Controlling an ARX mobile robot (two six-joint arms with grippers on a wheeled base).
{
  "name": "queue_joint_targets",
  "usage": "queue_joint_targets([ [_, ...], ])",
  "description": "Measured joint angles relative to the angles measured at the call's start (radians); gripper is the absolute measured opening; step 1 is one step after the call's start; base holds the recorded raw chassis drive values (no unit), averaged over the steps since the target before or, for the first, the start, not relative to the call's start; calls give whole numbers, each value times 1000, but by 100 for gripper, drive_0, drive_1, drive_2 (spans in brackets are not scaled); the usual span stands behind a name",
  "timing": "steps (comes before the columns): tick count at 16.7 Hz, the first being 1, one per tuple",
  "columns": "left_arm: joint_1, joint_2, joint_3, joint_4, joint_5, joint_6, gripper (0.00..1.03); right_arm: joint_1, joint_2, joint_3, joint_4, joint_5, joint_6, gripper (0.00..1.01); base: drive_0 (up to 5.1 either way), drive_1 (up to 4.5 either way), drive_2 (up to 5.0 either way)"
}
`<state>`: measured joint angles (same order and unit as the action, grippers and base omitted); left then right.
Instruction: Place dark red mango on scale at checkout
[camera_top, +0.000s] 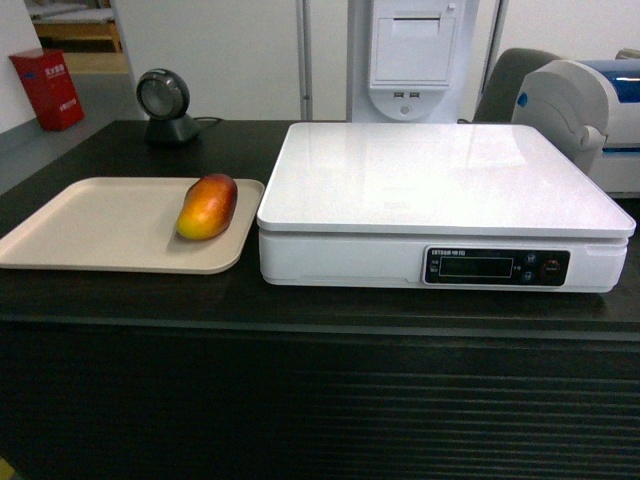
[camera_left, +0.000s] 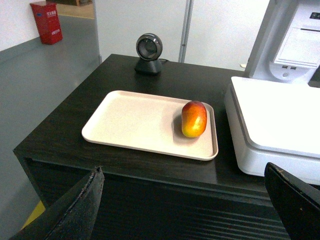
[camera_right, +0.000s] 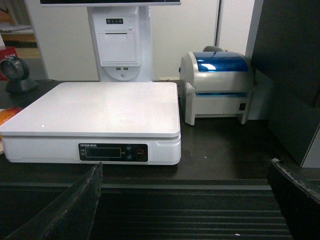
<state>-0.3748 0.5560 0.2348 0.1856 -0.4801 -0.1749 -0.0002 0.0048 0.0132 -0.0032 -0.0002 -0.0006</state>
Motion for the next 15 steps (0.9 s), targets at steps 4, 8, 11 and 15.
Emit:
queue_joint_targets([
  [4,246,357,137,272,332,90,98,0,0,0,0,0,0,98,0,0,0],
  [8,374,790,434,294,653,166,98,0,0,0,0,0,0,98,0,0,0],
  [11,359,1067,716,198,733,213,98,0,0,0,0,0,0,98,0,0,0],
  [15,344,1321,988,43,770,276,98,0,0,0,0,0,0,98,0,0,0],
])
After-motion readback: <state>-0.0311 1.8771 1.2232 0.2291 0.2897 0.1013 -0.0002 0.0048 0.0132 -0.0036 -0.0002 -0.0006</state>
